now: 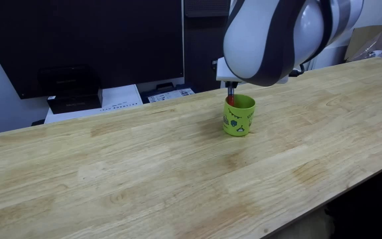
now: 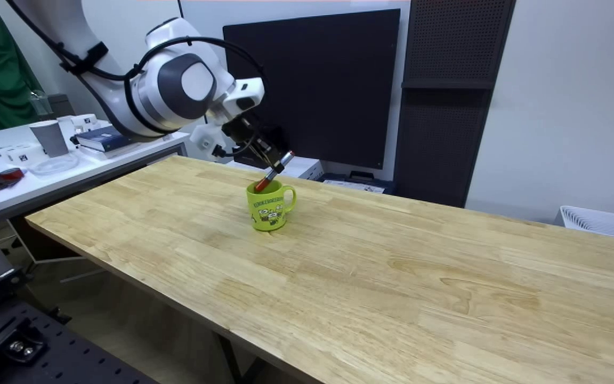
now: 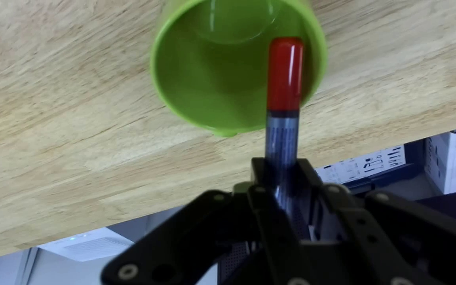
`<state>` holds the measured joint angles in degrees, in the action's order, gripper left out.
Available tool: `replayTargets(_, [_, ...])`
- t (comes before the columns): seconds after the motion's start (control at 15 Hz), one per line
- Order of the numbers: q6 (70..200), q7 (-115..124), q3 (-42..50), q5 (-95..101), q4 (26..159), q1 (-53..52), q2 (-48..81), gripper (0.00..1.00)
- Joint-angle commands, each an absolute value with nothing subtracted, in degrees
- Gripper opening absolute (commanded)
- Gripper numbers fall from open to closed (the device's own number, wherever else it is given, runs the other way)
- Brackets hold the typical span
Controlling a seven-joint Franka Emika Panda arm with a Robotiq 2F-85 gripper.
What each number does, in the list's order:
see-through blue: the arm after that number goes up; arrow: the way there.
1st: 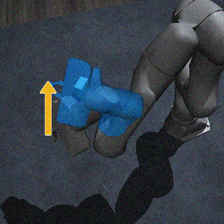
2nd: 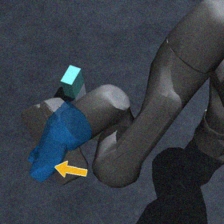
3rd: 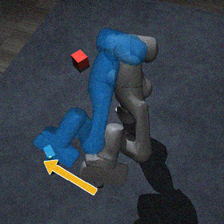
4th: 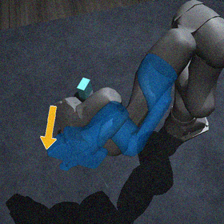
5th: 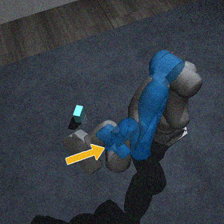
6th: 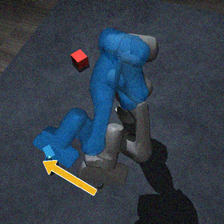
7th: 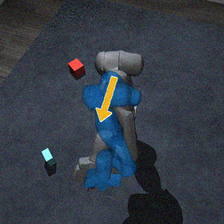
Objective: Place the marker in the mug
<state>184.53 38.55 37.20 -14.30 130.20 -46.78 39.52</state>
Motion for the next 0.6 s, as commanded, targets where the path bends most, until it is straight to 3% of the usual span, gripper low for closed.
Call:
replayTargets(0.0, [186.5, 35.7, 36.5, -17.6, 131.1, -46.8, 39.4, 0.47])
replayTargets(0.53, [187.4, 32.1, 37.4, -22.8, 132.8, -49.7, 38.7, 0.98])
